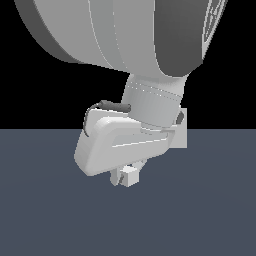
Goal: Plug the charger into the wall socket.
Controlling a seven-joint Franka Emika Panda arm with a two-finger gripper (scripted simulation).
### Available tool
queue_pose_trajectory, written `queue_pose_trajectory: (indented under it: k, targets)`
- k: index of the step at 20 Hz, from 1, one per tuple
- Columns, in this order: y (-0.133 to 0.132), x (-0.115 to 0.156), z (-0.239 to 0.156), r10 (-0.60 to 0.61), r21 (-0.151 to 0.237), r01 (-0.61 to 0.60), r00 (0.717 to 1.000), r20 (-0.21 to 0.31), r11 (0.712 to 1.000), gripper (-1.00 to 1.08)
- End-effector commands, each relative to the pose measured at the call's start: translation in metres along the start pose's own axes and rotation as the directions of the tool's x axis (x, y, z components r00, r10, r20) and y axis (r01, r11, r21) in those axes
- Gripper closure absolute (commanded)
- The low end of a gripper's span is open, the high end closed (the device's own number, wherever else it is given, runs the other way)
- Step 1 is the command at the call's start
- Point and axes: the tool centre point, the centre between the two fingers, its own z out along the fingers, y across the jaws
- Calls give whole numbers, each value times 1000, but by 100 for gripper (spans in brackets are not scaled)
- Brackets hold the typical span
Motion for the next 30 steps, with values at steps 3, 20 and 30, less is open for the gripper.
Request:
queue_pose_trajectory:
  k: [3,20,30]
  targets:
    - [1,0,-1,9,-3,-9,1000,0,1000,108]
    - [44,-1,-46,360,-148,-361,932,-36,921,108]
    - [70,-13,-85,600,-245,-602,795,-94,760,108]
